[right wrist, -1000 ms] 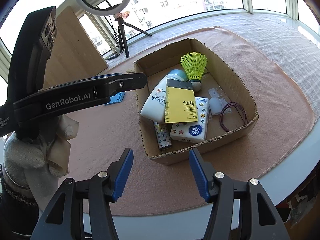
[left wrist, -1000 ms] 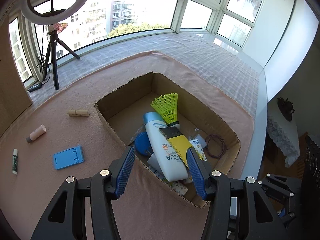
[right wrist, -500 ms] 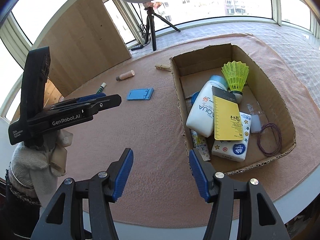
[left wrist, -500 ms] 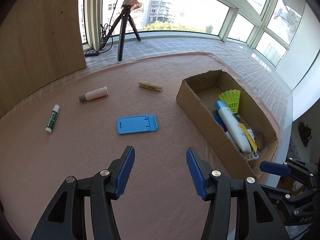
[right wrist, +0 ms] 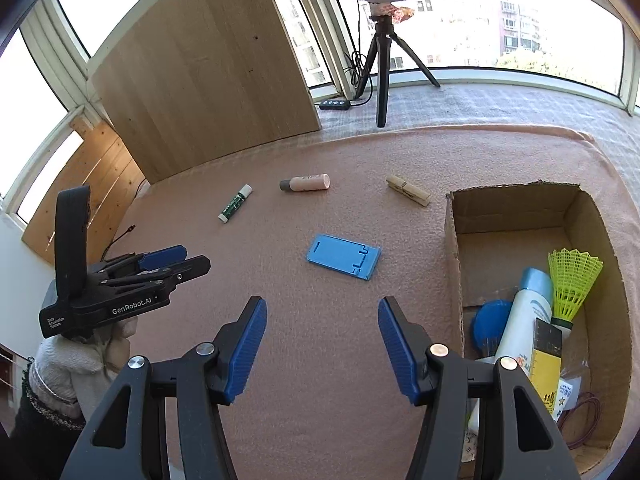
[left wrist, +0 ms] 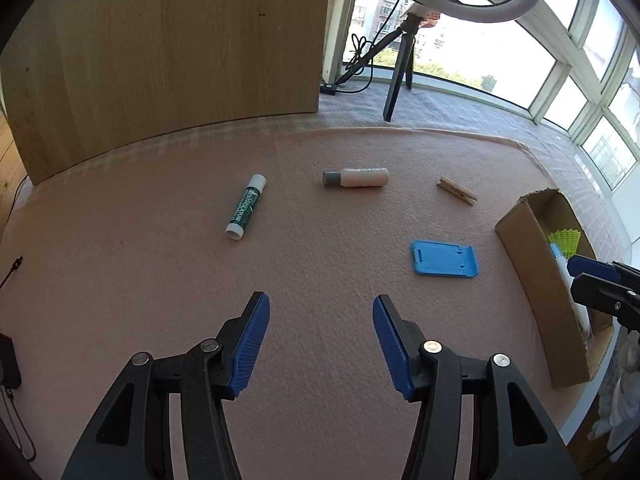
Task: Organize objects
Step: 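Move the right tool to the small white spray bottle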
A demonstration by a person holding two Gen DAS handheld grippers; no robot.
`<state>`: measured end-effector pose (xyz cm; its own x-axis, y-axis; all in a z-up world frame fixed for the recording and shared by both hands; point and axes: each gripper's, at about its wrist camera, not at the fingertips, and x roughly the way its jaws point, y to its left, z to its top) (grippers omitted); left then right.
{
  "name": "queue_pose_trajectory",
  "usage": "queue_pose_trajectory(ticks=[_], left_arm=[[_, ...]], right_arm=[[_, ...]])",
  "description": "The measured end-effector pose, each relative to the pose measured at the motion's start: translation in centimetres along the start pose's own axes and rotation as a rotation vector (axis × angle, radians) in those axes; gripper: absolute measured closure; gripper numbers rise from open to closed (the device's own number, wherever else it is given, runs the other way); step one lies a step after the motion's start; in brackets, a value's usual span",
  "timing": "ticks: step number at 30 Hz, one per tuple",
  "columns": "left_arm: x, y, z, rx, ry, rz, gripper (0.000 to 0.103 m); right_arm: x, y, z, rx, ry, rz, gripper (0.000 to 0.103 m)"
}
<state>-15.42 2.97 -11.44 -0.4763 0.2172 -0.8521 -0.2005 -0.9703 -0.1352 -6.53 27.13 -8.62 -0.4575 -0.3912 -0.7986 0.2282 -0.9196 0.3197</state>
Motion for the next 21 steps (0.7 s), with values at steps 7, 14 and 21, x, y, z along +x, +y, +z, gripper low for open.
queue_pose_trajectory(ticks=[7, 14, 21], left_arm=[[3.2, 4.4, 3.2, -0.044, 0.025, 0.042, 0.046], [6.5, 6.6, 5.4, -0.082, 0.052, 0.029, 0.046], [8.3, 6.4, 6.6, -0.067, 0.066, 0.015, 0.046]], right_arm=[[6.7, 0.5, 7.0, 0.01, 0.077, 0.067, 0.049], [14.2, 0.0, 12.3, 0.061, 0.135, 0.074, 0.049], [19.8, -0.1, 14.9, 0.074, 0.185, 0.051, 0.05]])
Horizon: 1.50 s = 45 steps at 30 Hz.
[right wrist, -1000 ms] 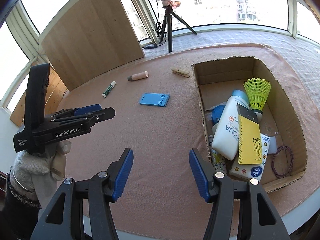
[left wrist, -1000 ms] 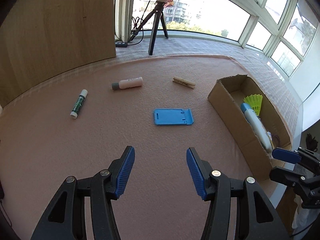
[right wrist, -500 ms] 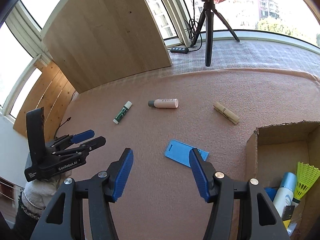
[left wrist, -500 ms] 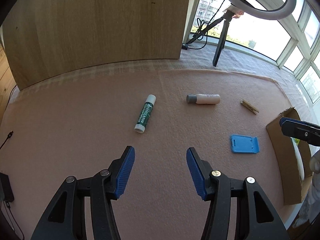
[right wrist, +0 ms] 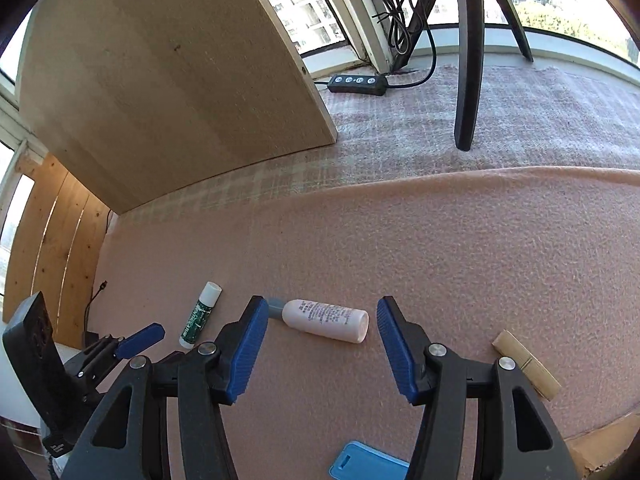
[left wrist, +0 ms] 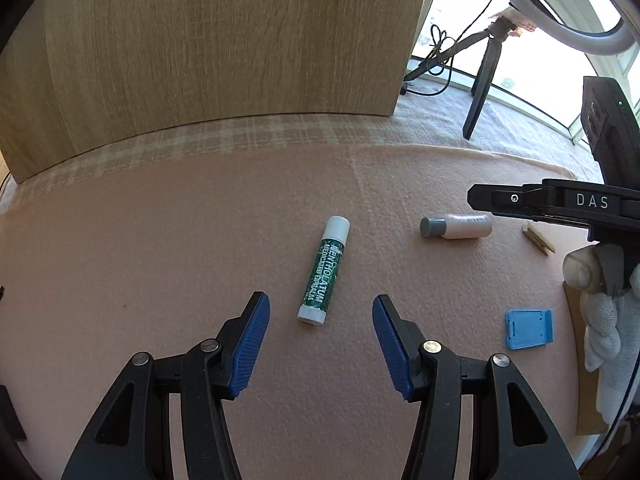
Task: Organize objects
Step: 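Lower the right tool around the white bottle and close it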
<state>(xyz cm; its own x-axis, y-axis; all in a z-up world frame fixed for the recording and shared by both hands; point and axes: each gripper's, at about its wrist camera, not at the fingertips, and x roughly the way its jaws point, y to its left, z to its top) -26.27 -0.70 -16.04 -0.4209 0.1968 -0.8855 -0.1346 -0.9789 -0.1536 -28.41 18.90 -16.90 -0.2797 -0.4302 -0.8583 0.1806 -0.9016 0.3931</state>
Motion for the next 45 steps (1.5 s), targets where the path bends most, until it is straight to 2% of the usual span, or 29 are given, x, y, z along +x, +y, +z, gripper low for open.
queue_pose_trajectory(ticks=[5, 8, 12, 13, 17, 21, 24, 26, 28, 29, 36, 45], left_arm=[[0.8, -0.7, 0.8, 0.019, 0.008, -0.012, 0.046], [1.4, -0.9, 1.0, 0.029, 0.022, -0.017, 0.046], [1.7, -1.1, 1.3, 0.04, 0.022, -0.022, 0.046], [1.8, -1.2, 1.4, 0.048, 0.022, -0.015, 0.046], [2.5, -1.3, 1.9, 0.052, 0.033, -0.002, 0.046], [3.3, -1.7, 2.1, 0.057, 0.047, 0.005, 0.048], [3.4, -1.9, 2.1, 0.063, 0.04, 0.024, 0.06], [3.4, -1.8, 2.2, 0.057, 0.041, 0.017, 0.074], [3.3, -1.8, 2.0, 0.061, 0.046, 0.017, 0.083], [3.2, -1.9, 1.9, 0.065, 0.047, 0.017, 0.084], [2.0, -2.6, -0.9, 0.066, 0.053, -0.011, 0.086], [-1.3, -4.5, -8.1, 0.031, 0.037, -0.067, 0.086]], right_arm=[[2.5, -0.1, 0.6, 0.007, 0.053, 0.006, 0.05], [2.6, 0.1, 0.4, 0.005, 0.077, 0.009, 0.05], [2.6, 0.5, -0.2, 0.031, 0.149, 0.133, 0.05], [2.3, 0.9, -0.4, 0.004, 0.145, 0.123, 0.05], [1.7, 2.3, -0.3, -0.119, 0.094, -0.006, 0.05], [2.4, 2.7, -0.4, -0.155, 0.082, -0.045, 0.051], [3.0, 3.2, -0.9, -0.172, 0.078, -0.06, 0.067], [3.1, 3.5, -1.3, -0.18, 0.077, -0.05, 0.079], [3.3, 4.0, -1.7, -0.202, 0.074, -0.071, 0.085], [3.4, 4.4, -2.0, -0.215, 0.075, -0.083, 0.085], [3.3, 5.6, -4.2, -0.231, 0.082, -0.064, 0.085], [0.8, 5.7, -11.0, -0.243, 0.081, -0.033, 0.085]])
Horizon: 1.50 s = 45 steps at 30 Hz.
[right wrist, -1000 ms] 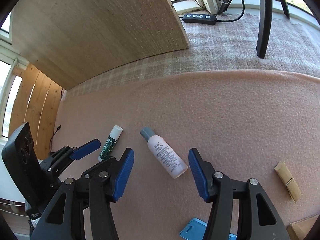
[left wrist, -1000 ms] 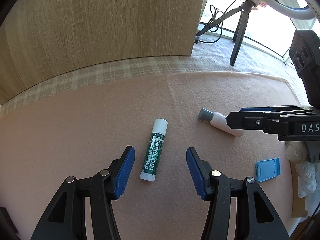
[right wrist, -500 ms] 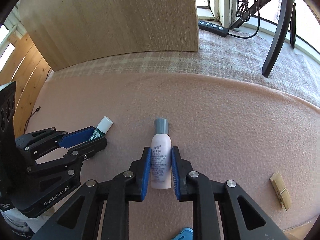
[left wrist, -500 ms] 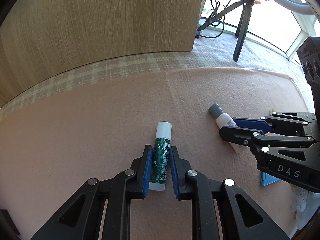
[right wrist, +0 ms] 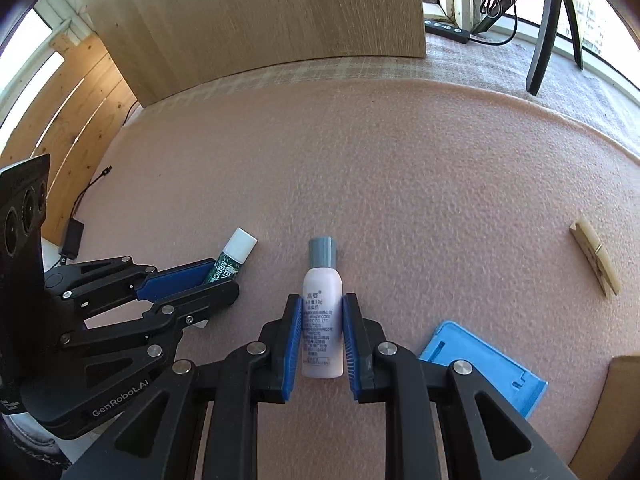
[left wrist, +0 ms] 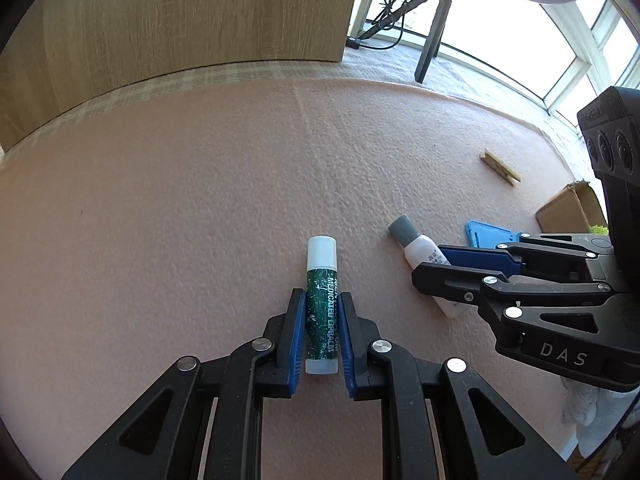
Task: Organize objects
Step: 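Lift the white bottle with the right tool while the left tool grasps the green stick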
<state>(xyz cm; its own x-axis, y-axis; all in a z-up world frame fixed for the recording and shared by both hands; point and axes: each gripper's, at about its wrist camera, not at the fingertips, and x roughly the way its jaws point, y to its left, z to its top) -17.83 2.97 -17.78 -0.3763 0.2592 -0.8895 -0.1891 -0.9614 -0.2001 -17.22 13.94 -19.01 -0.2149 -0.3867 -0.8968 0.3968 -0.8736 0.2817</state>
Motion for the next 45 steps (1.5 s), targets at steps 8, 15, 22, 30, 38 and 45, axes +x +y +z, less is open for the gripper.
queue_pose_trajectory(ticks=[8, 15, 22, 30, 38, 45], left_arm=[[-2.6, -3.9, -7.0, 0.024, -0.006, 0.01, 0.086], [-4.1, -7.0, -11.4, 0.075, 0.001, 0.026, 0.086], [-4.9, -8.3, -12.9, 0.046, 0.019, -0.042, 0.086], [-4.3, -9.7, -12.8, 0.081, 0.031, -0.037, 0.086], [-3.1, -10.0, -10.4, 0.076, 0.028, -0.021, 0.062], [-2.7, -10.1, -9.7, 0.08, 0.032, -0.046, 0.086]], right_arm=[[-2.8, 0.6, -8.3, 0.013, -0.019, 0.009, 0.085], [-5.7, 0.4, -14.8, -0.008, -0.034, -0.065, 0.085], [-7.8, 0.0, -19.2, 0.005, -0.063, -0.131, 0.085], [-11.1, -2.3, -20.2, 0.107, -0.135, -0.109, 0.085], [-12.7, -2.5, -20.0, 0.116, -0.167, -0.11, 0.085], [-14.9, -2.9, -20.5, 0.142, -0.218, -0.118, 0.085]])
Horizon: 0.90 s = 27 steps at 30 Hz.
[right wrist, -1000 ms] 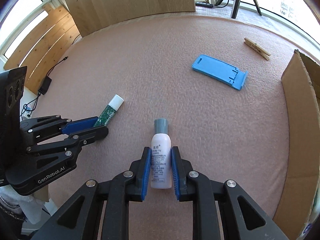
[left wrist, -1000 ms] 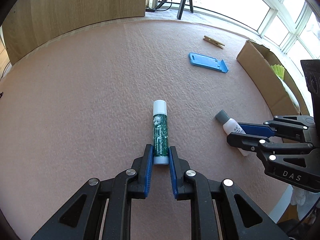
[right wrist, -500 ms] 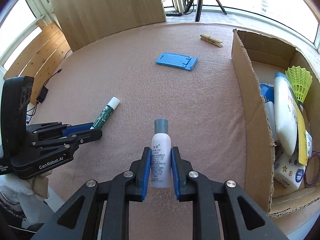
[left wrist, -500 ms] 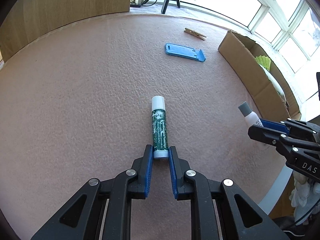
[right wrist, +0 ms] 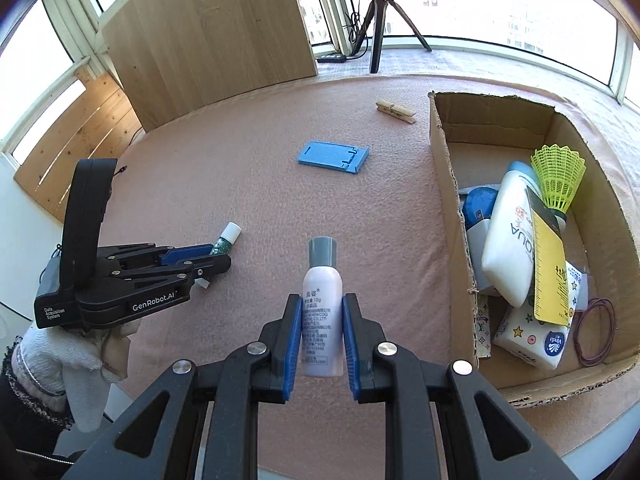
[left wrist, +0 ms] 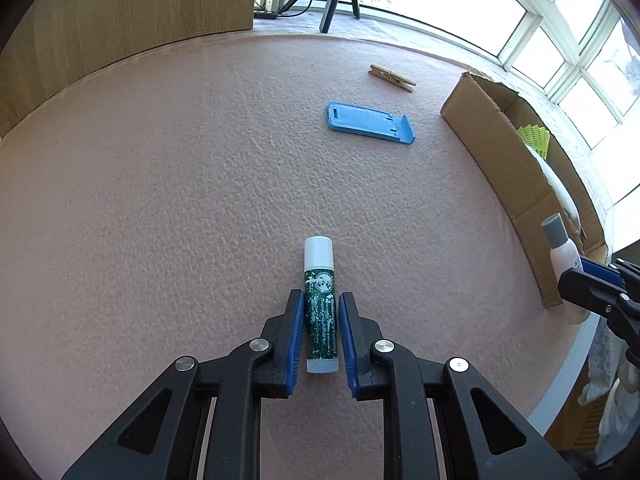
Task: Organize objects
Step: 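Carry the white bottle and green stick over the box and open both tools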
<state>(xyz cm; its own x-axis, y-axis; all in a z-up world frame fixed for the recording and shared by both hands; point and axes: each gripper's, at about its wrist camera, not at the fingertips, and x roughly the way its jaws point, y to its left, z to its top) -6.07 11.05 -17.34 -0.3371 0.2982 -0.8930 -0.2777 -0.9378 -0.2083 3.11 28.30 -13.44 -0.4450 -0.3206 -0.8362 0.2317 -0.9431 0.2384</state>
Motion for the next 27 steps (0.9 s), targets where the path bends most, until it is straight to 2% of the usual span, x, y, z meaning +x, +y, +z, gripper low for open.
queue_pose_trajectory(ticks=[9, 19, 27], left_arm=[[-2.1, -2.8, 2.0, 0.037, -0.057, -0.046, 0.086], [-3.1, -10.8, 6.5, 0.165, -0.117, -0.134, 0.086], [-1.5, -17.4, 9.9, 0.248, -0.13, -0.193, 0.086]], right_arm=[[-4.9, -3.0, 0.5, 0.073, -0.109, -0.03, 0.085], [-9.4, -9.5, -0.6, 0.199, -0.188, -0.147, 0.085], [-10.1, -13.1, -1.5, 0.256, -0.192, -0.176, 0.085]])
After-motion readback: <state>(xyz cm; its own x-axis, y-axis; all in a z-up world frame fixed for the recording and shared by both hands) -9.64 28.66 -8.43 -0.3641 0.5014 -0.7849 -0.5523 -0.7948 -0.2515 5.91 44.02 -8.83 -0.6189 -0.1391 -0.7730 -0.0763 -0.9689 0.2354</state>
